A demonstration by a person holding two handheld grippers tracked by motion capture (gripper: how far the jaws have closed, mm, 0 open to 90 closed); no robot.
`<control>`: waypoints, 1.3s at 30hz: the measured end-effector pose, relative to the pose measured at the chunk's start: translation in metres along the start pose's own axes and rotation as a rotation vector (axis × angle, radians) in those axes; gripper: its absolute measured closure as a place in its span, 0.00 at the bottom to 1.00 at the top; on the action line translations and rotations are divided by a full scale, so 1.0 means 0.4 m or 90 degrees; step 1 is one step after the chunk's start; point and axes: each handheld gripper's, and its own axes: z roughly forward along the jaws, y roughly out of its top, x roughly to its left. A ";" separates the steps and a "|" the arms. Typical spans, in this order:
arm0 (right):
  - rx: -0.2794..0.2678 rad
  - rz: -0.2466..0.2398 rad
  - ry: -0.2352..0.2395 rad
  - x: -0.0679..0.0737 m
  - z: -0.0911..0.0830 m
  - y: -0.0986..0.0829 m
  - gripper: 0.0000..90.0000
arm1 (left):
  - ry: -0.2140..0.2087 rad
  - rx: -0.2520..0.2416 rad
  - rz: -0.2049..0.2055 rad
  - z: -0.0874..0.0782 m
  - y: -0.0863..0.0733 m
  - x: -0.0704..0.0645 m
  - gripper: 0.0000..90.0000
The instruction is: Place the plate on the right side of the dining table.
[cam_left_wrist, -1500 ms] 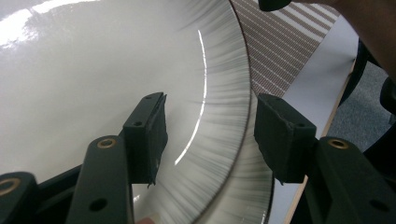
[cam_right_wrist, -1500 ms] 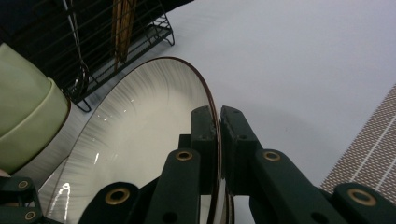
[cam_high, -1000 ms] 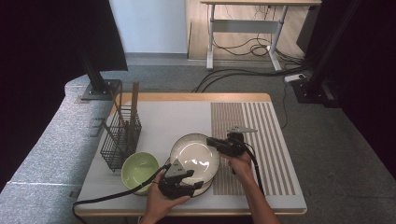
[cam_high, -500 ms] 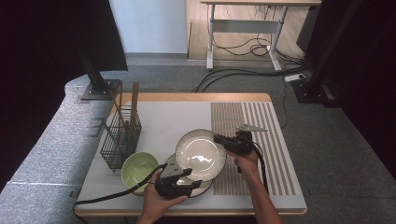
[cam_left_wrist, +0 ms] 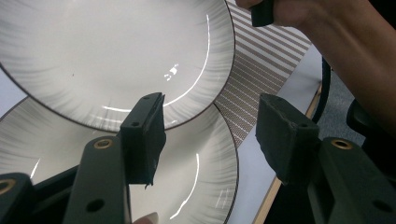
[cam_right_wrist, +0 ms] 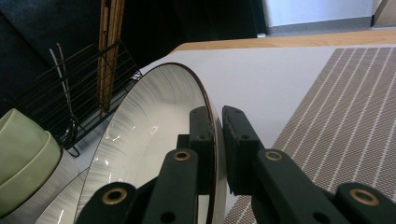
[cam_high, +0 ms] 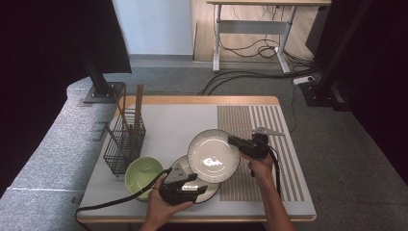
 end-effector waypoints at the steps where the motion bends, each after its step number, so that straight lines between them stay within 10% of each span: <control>1: -0.001 0.001 -0.001 -0.002 -0.003 0.000 0.93 | 0.000 0.001 0.000 0.001 -0.001 0.000 0.47; 39: -0.054 0.045 -0.065 -0.104 -0.100 0.017 0.93 | 0.002 0.019 -0.001 0.017 -0.006 0.006 0.47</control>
